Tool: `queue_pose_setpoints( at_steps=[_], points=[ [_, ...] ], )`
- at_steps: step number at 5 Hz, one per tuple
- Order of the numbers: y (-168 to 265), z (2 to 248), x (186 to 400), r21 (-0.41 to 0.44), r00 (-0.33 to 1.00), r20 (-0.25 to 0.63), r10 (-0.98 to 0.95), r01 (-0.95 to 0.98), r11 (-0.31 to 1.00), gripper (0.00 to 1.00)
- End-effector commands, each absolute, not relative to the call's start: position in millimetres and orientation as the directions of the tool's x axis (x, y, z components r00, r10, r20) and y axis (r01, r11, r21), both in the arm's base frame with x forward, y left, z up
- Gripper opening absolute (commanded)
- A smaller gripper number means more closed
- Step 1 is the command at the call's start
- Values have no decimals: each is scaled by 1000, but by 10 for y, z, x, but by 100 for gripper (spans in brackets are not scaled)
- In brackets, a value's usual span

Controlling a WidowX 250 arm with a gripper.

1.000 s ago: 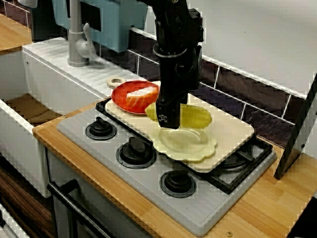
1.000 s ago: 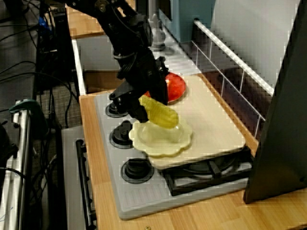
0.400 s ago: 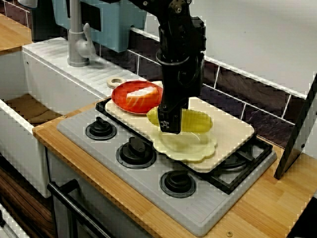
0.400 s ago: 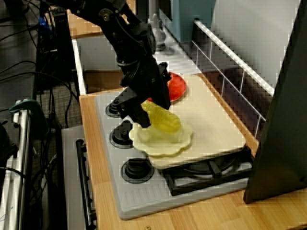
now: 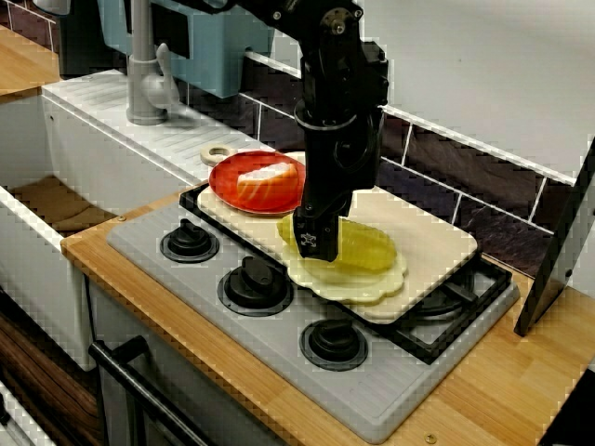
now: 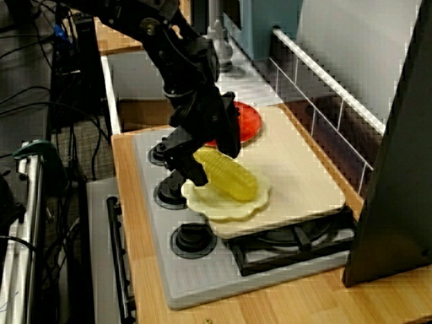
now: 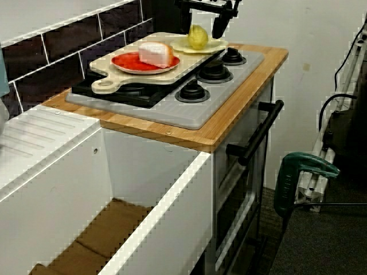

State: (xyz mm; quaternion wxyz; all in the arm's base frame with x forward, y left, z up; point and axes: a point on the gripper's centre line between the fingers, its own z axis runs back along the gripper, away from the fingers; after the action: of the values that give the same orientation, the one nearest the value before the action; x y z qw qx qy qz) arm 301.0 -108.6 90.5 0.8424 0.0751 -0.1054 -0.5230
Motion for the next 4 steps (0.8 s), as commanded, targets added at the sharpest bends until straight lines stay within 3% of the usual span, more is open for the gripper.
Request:
queue_pose_setpoints(
  at_steps=[1,4],
  points=[
    [-1105,1037,3053,261,419,131,-899,860,439,100],
    [-1004,1293,3035,259,448,176,-877,838,480,100]
  ],
)
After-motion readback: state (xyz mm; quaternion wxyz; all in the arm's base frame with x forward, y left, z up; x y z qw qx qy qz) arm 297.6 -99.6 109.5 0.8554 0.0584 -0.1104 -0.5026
